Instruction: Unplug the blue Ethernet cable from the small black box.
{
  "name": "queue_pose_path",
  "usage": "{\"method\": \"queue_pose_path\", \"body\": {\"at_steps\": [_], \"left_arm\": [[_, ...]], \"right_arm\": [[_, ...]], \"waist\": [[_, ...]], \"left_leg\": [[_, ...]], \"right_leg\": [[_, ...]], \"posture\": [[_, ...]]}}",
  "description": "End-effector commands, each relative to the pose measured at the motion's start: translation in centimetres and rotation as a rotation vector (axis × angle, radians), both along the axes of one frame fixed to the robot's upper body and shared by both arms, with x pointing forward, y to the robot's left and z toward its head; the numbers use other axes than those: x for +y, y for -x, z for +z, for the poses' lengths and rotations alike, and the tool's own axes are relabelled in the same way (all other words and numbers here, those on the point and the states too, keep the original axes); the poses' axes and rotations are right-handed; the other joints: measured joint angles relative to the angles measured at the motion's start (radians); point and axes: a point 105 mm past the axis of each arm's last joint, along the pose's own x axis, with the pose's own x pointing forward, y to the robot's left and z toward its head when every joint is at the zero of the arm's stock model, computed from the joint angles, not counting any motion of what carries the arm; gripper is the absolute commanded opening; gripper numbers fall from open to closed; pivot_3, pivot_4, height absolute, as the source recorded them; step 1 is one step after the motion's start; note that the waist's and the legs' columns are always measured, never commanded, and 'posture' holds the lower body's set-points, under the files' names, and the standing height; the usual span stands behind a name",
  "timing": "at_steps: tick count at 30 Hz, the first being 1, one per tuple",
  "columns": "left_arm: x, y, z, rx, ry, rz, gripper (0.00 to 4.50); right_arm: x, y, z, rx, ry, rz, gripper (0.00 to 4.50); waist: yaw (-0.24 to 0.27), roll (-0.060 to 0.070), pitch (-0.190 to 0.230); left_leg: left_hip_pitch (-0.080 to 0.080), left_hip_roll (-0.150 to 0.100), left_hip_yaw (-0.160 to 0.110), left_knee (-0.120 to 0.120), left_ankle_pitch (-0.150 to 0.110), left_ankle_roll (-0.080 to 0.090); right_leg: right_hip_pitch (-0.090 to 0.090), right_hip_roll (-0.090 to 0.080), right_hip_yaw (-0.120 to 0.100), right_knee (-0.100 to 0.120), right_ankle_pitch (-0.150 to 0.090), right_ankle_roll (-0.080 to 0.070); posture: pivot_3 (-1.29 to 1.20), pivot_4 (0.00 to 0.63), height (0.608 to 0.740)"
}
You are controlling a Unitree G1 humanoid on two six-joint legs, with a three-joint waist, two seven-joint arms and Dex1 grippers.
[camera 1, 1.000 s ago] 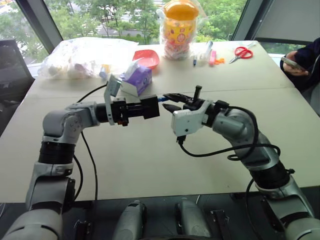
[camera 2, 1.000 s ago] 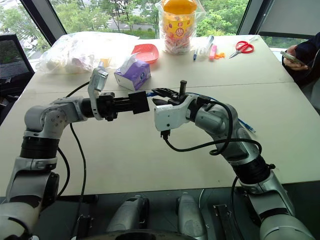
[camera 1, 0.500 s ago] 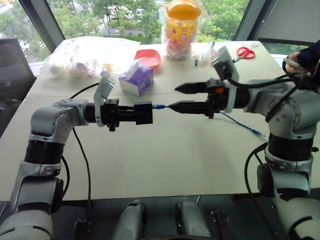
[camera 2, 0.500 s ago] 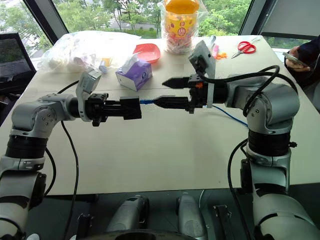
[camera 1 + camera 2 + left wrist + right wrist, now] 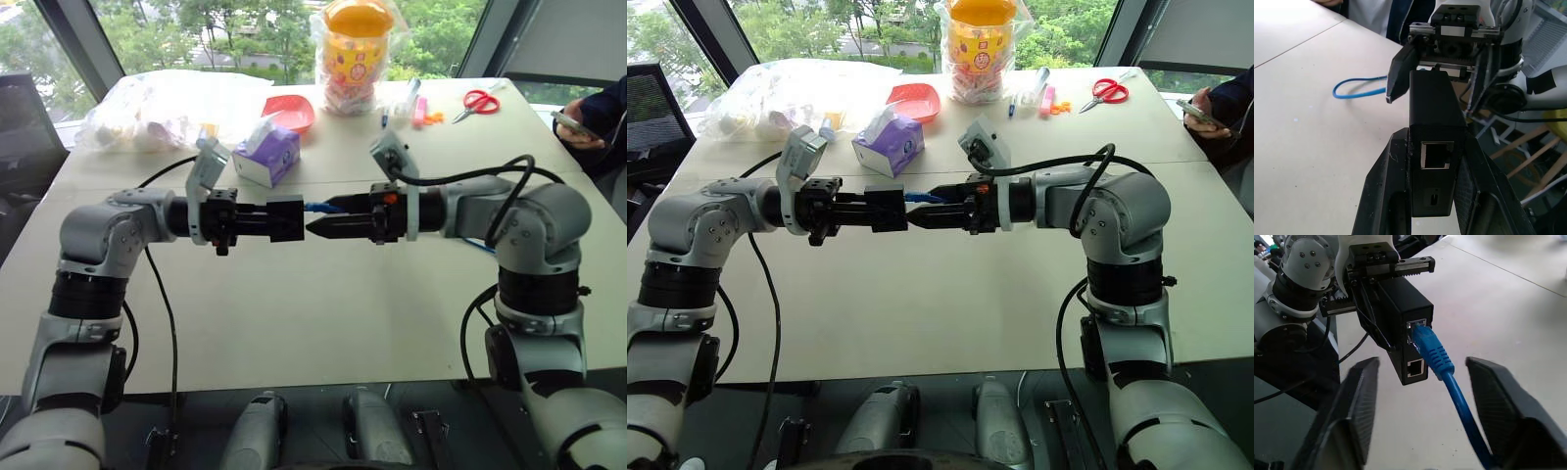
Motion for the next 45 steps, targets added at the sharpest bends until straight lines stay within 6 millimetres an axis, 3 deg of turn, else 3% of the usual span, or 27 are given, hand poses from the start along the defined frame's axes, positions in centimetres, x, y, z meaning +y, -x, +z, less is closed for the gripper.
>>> {"method": "queue_pose_path", "body": {"at_steps": [1, 14, 20, 34, 35, 36, 39, 45], "left_arm": [[-0.1, 0.5, 1.1, -0.051, 0.008, -0.02, 0.5], [-0.1, 0.7, 0.8, -0.06, -0.008, -0.033, 0.5], [-0.1, 0.8, 0.7, -0.066, -0.012, -0.041, 0.5], [-0.1, 1.1, 0.6, -0.063, -0.011, -0.039, 0.5], [-0.1, 1.1, 0.7, -0.064, -0.01, -0.039, 0.5], [-0.1, 1.1, 0.7, -0.065, -0.01, -0.039, 0.5], [0.0, 1.1, 0.7, -0.066, -0.009, -0.039, 0.5], [-0.1, 1.3, 0.7, -0.066, -0.011, -0.042, 0.5]], "right_arm": [[0.4, 0.3, 1.4, -0.032, -0.031, 0.027, 2.68], [0.0, 0.4, 1.9, -0.036, -0.022, 0.048, 2.68], [0.0, 0.6, 1.8, -0.036, -0.015, 0.059, 0.06], [0.3, 1.4, 2.0, -0.061, -0.025, 0.116, 0.06], [0.3, 1.6, 2.1, -0.06, -0.027, 0.129, 0.86], [0.3, 1.4, 2.0, -0.061, -0.02, 0.117, 1.06], [0.4, 1.1, 1.9, -0.053, -0.011, 0.098, 2.54], [0.3, 1.1, 2.2, -0.033, -0.036, 0.106, 2.54]], "waist": [[-0.001, 0.0, 0.0], [-0.002, 0.0, 0.0], [-0.002, 0.0, 0.0], [-0.002, 0.0, 0.0], [-0.002, 0.0, 0.0], [-0.002, 0.0, 0.0], [-0.003, 0.0, 0.0], [-0.002, 0.0, 0.0]], "left_leg": [[0.0, 0.0, 0.0, 0.0, 0.0, 0.0], [0.0, 0.0, 0.0, 0.0, 0.0, 0.0], [0.0, 0.0, 0.0, 0.0, 0.0, 0.0], [0.0, 0.0, 0.0, 0.0, 0.0, 0.0], [0.0, 0.0, 0.0, 0.0, 0.0, 0.0], [0.0, 0.0, 0.0, 0.0, 0.0, 0.0], [0.0, 0.0, 0.0, 0.0, 0.0, 0.0], [0.0, 0.0, 0.0, 0.0, 0.0, 0.0]], "right_leg": [[0.0, 0.0, 0.0, 0.0, 0.0, 0.0], [0.0, 0.0, 0.0, 0.0, 0.0, 0.0], [0.0, 0.0, 0.0, 0.0, 0.0, 0.0], [0.0, 0.0, 0.0, 0.0, 0.0, 0.0], [0.0, 0.0, 0.0, 0.0, 0.0, 0.0], [0.0, 0.0, 0.0, 0.0, 0.0, 0.0], [0.0, 0.0, 0.0, 0.0, 0.0, 0.0], [0.0, 0.0, 0.0, 0.0, 0.0, 0.0]], "posture": [[0.0, 0.15, 0.74], [0.0, 0.15, 0.74], [0.0, 0.15, 0.74], [0.0, 0.15, 0.74], [0.0, 0.15, 0.74], [0.0, 0.15, 0.74], [0.0, 0.15, 0.74], [0.0, 0.15, 0.74]]}}
